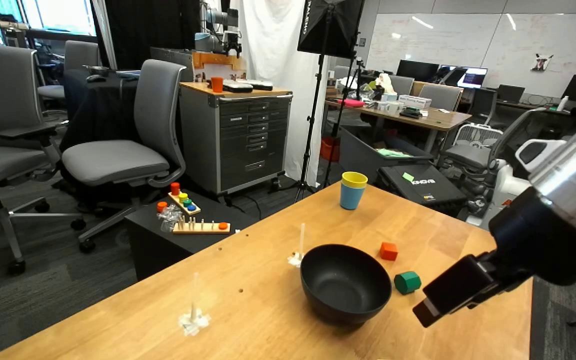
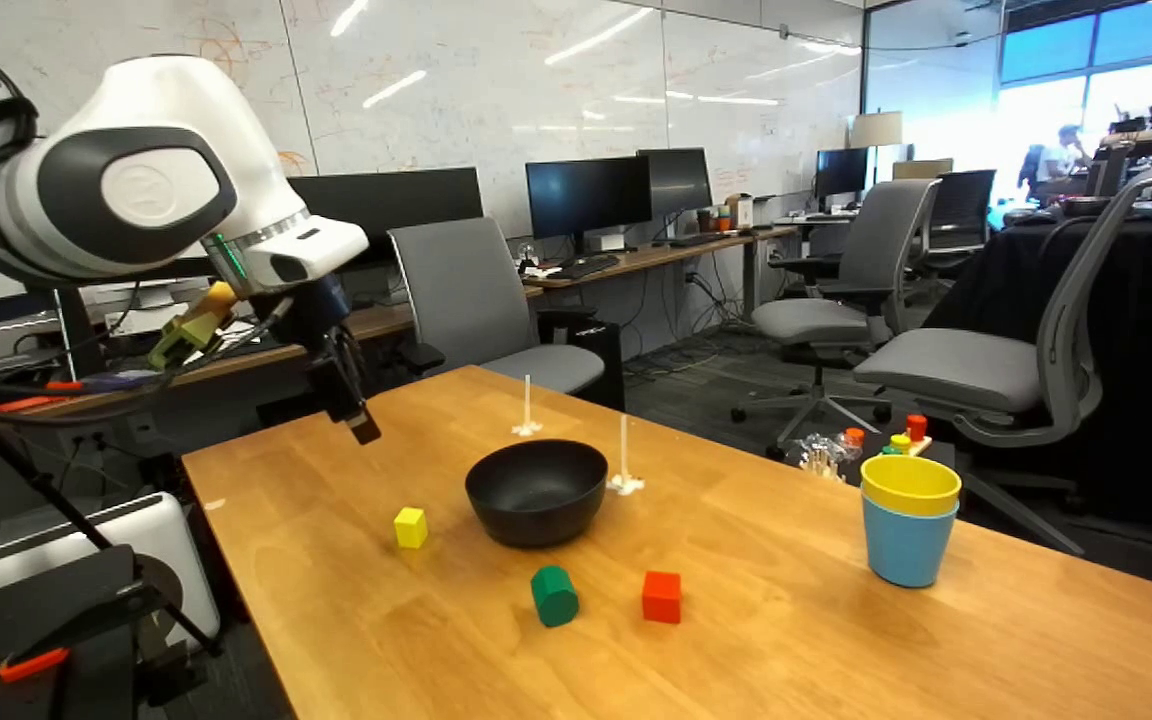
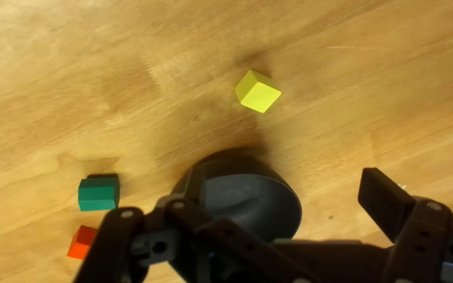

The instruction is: Put the yellow, green and orange blocks inside the black bowl

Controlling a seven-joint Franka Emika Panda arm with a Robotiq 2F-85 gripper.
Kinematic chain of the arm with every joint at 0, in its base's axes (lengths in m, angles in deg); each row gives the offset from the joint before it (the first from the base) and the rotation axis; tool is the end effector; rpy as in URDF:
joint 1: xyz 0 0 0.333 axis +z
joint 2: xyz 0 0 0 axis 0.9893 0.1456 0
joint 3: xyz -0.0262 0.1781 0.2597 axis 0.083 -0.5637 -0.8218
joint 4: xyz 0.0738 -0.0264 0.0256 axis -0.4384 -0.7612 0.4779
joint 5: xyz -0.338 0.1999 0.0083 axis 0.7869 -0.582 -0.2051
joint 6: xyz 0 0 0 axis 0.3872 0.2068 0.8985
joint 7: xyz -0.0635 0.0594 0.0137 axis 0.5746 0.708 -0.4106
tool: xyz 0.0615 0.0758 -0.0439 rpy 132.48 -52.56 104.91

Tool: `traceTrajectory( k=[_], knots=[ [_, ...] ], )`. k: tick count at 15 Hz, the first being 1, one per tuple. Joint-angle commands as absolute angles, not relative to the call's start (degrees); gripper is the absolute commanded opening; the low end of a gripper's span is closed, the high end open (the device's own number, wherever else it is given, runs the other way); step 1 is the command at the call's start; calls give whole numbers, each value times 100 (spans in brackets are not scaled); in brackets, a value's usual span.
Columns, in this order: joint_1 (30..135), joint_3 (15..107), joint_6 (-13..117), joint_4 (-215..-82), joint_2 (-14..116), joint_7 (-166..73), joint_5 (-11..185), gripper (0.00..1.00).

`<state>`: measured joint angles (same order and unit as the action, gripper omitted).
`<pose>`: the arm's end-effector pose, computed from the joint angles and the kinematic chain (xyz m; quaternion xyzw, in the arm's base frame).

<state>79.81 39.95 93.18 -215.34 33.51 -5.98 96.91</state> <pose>0.3900 0.1241 0.2481 -0.9773 0.1449 -0.1458 0.0521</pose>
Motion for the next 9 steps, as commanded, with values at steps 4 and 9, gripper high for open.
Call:
traceTrajectory(
  k=[4,9],
  knots=[
    [7714,4144,9082,-21460,3520,651,11009,100],
    [7769,4092,8874,-21462,3659,624,11055,100]
  ],
)
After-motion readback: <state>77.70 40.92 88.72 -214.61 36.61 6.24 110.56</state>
